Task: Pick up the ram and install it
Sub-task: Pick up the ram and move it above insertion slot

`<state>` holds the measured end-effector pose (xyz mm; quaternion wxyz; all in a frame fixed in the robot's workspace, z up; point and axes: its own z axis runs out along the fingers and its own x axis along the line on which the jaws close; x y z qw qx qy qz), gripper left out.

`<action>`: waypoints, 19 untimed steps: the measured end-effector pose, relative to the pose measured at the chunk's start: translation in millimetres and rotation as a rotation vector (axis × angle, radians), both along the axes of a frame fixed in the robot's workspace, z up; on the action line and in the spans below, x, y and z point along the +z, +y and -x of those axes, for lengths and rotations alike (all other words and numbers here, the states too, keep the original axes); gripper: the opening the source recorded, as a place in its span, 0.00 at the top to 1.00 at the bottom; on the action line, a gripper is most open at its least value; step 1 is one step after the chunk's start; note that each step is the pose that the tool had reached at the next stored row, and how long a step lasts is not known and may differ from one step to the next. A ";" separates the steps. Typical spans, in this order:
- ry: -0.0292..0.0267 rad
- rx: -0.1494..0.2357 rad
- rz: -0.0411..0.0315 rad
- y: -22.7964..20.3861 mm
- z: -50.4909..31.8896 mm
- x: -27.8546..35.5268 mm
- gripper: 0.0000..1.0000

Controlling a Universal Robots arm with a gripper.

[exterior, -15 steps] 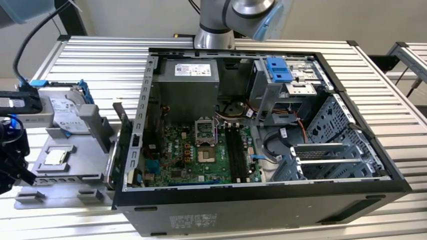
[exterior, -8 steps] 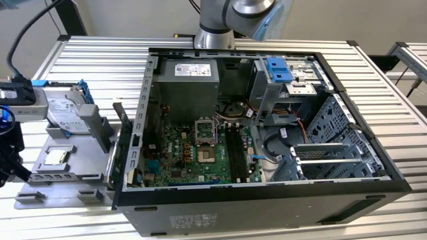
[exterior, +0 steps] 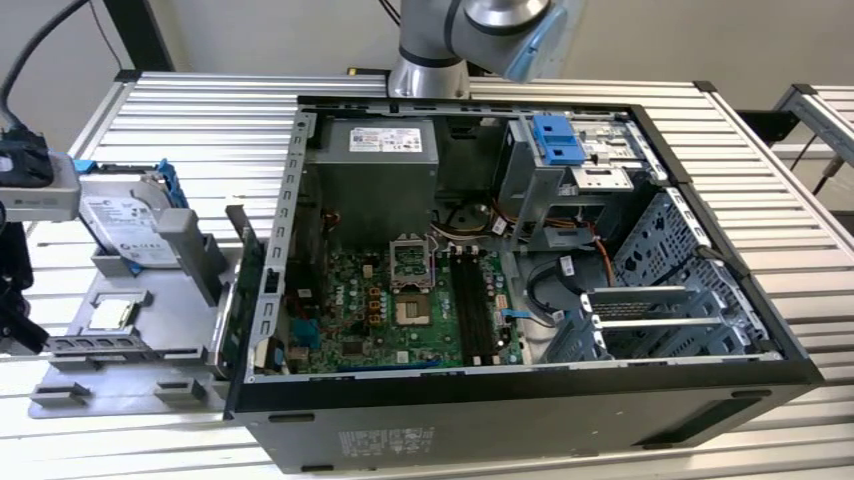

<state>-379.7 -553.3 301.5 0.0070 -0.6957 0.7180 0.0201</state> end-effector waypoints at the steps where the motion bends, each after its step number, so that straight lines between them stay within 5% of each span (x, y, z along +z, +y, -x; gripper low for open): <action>1: 0.0000 0.000 0.0000 0.0 0.0 2.1 1.00; 19: 0.0001 0.000 0.0001 0.0 0.0 36.2 1.00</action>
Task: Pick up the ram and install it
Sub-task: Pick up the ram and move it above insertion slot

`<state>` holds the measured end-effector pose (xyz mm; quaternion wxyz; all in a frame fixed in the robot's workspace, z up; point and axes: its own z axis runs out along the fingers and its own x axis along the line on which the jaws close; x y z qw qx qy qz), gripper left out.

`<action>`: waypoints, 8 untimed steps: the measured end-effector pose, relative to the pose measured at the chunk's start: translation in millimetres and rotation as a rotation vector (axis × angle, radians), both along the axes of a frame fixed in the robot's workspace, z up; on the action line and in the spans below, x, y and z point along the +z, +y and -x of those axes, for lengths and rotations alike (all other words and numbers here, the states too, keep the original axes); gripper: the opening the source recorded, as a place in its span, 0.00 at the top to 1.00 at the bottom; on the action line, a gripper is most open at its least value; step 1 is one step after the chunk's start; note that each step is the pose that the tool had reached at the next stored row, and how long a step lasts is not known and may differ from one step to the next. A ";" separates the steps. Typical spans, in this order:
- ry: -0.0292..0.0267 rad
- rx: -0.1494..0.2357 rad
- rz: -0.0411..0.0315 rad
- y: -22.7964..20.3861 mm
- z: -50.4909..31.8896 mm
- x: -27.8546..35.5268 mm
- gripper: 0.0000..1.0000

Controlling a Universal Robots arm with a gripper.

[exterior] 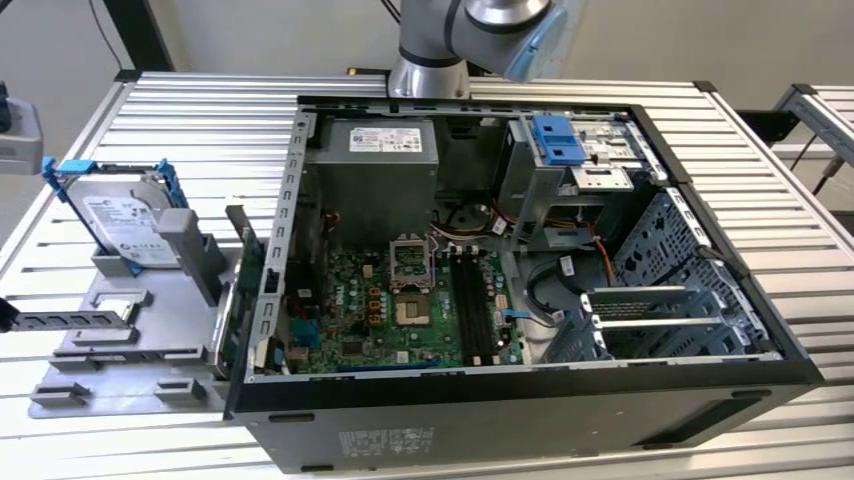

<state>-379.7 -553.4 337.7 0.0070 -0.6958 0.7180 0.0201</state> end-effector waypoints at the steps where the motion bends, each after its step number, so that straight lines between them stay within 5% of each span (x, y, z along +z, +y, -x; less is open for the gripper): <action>1: -0.0001 0.000 -0.0001 0.0 0.0 1.4 1.00; 8: 0.0000 0.000 0.0000 0.0 0.0 10.2 1.00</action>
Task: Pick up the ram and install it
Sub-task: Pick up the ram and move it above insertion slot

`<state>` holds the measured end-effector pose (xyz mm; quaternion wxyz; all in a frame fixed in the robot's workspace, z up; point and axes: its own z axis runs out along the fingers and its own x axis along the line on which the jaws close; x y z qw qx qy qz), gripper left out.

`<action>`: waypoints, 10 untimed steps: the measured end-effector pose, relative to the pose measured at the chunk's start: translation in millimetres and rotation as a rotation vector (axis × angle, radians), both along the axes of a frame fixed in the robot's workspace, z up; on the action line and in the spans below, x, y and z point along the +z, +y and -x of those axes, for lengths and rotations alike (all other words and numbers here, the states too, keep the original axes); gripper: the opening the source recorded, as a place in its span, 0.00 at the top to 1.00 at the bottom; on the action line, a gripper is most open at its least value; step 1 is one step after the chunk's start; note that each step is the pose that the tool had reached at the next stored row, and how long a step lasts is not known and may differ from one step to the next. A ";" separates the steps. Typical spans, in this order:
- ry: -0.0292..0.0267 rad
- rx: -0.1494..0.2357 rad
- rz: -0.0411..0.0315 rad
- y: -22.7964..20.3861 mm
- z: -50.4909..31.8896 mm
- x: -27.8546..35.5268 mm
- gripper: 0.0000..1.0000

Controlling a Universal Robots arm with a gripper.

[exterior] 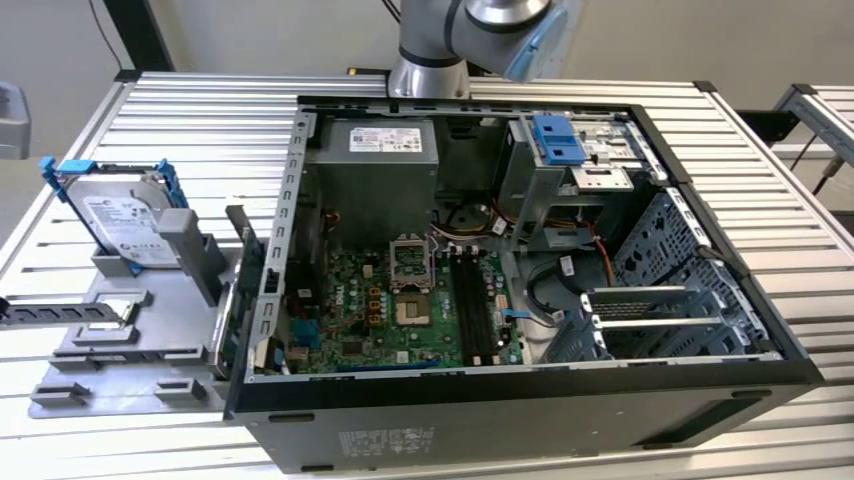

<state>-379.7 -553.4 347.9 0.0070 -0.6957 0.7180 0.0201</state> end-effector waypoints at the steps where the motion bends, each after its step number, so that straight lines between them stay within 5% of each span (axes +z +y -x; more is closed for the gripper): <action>1: 0.0000 0.000 0.0000 0.0 0.0 1.2 1.00; 10: 0.0000 0.000 0.0000 0.0 0.0 12.6 1.00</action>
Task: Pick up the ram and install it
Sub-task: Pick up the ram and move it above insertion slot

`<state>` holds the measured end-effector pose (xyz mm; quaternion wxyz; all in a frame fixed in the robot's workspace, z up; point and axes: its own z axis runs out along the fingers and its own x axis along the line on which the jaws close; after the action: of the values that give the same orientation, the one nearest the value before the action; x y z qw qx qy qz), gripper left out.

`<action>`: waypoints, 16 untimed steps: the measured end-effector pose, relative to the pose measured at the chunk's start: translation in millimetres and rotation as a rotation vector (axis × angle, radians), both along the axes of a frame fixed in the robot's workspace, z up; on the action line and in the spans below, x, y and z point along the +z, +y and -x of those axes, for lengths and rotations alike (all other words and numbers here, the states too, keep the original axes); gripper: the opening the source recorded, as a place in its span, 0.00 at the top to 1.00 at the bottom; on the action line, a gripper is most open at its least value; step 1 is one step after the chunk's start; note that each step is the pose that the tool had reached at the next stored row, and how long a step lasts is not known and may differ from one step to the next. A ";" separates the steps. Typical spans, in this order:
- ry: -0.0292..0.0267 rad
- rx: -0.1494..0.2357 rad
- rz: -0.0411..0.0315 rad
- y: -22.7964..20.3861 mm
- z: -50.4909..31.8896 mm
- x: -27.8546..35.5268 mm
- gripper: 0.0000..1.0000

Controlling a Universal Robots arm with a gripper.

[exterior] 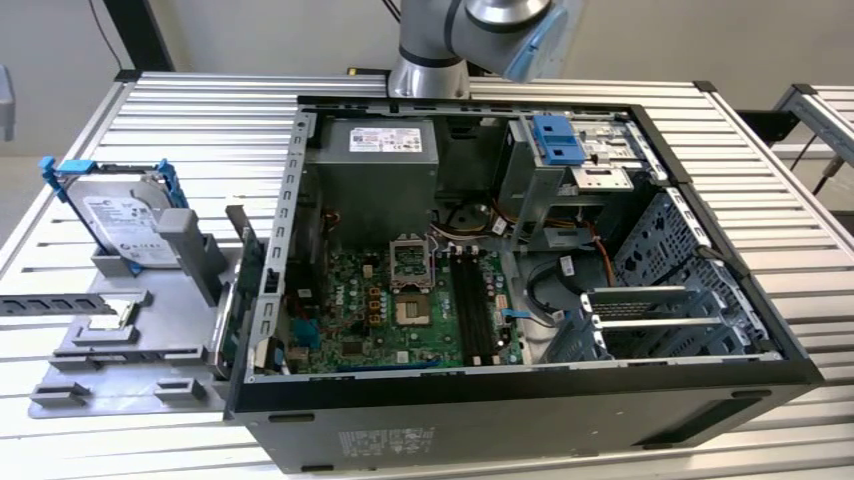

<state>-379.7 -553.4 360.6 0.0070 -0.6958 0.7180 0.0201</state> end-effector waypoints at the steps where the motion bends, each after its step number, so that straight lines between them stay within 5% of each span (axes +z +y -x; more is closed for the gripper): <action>1: 0.0000 0.000 0.0000 0.0 0.0 1.9 1.00; 16: 0.0000 0.001 0.0004 0.5 0.0 36.2 1.00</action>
<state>-379.7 -552.8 396.8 0.0068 -0.6962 0.7176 0.0200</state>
